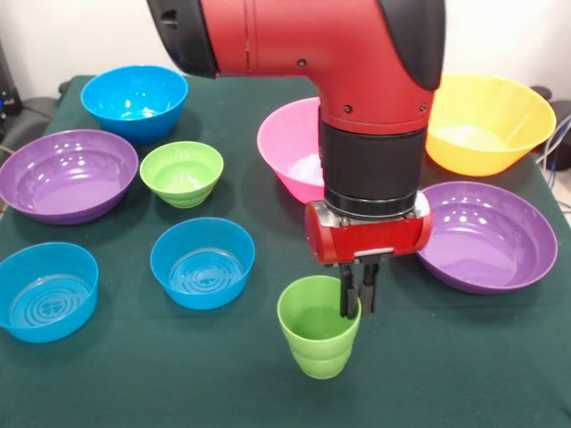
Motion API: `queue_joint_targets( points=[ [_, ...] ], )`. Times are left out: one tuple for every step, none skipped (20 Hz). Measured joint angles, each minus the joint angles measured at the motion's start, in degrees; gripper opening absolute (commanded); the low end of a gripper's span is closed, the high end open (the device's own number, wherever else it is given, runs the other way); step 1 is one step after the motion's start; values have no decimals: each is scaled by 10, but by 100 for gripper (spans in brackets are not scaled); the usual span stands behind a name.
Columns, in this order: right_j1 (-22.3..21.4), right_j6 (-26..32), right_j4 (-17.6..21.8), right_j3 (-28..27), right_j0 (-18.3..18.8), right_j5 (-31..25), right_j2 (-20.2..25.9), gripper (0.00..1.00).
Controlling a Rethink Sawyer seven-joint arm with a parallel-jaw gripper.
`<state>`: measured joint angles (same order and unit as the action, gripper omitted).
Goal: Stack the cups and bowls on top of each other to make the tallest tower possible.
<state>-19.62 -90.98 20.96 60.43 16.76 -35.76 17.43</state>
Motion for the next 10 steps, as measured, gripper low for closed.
queue_joint_targets(
  points=[
    [3,0,5,-4,-5,0,-2,0],
    [4,0,7,-6,-7,0,-3,0],
    [5,0,9,-7,-8,0,-3,0],
    [6,0,12,-8,-11,0,-6,0],
    [8,0,14,-9,-14,0,-8,0],
    [11,0,17,-10,-17,0,-12,0],
    [13,0,19,-10,-21,0,-17,0],
    [16,0,22,-10,-24,0,-22,0],
    [22,0,27,-10,-31,0,-32,0],
    [24,0,30,-10,-33,0,-36,0]
  ],
)
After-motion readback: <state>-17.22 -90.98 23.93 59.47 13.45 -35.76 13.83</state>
